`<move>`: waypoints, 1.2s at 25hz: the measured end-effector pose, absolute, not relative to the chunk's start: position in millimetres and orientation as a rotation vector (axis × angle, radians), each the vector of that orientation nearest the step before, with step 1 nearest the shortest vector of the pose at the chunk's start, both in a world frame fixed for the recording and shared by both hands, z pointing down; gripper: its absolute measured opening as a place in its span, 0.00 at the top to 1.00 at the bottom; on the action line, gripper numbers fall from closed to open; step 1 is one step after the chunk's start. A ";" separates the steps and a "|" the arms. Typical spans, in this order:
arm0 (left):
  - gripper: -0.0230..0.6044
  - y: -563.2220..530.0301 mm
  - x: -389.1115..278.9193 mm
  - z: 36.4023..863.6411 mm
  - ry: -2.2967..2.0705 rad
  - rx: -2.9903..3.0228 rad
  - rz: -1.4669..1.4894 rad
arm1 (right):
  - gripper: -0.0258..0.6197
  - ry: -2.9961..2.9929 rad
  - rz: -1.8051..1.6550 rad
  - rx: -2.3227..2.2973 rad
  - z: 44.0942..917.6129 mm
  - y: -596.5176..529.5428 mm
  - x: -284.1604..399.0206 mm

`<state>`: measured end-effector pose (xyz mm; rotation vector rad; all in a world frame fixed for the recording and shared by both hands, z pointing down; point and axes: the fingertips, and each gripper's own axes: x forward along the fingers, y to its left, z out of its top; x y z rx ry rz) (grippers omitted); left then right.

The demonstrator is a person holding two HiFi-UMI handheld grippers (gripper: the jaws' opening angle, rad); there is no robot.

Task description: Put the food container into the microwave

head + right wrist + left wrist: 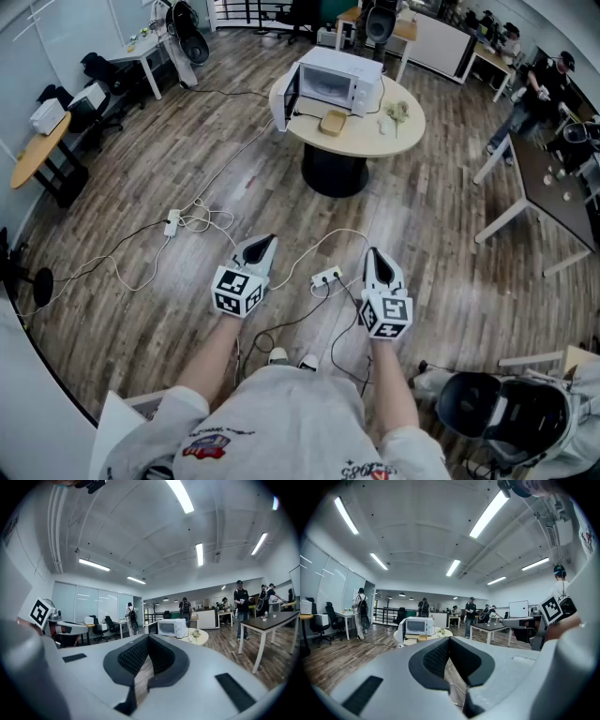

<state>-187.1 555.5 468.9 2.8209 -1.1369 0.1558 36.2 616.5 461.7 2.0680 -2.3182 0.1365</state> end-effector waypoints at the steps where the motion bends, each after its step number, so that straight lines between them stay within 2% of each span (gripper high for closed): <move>1: 0.96 557.2 -187.5 468.0 -1.137 2.822 0.155 | 0.96 -2.328 0.144 2.059 461.4 618.1 34.8; 7: 0.96 558.8 -187.5 470.6 -1.145 2.822 0.164 | 0.97 -2.333 0.157 2.059 466.2 618.9 34.2; 10: 0.96 555.9 -186.2 473.3 -1.144 2.818 0.163 | 0.94 -2.330 0.152 2.069 468.1 615.6 37.1; 15: 0.96 555.1 -188.0 473.4 -1.139 2.812 0.156 | 0.75 -2.320 0.096 2.095 463.2 613.3 38.6; 19: 0.96 554.1 -183.2 476.3 -1.132 2.802 0.163 | 0.52 -2.297 0.076 2.126 466.0 606.8 46.6; 25: 0.96 559.0 -182.5 479.4 -1.156 2.792 0.165 | 0.46 -2.298 0.066 2.139 460.6 609.1 49.1; 28: 0.96 558.0 -179.3 478.5 -1.178 2.780 0.168 | 0.33 -2.310 0.054 2.150 459.1 605.5 57.6; 30: 0.96 559.4 -176.0 477.7 -1.194 2.774 0.171 | 0.30 -2.323 0.058 2.141 457.9 604.6 62.7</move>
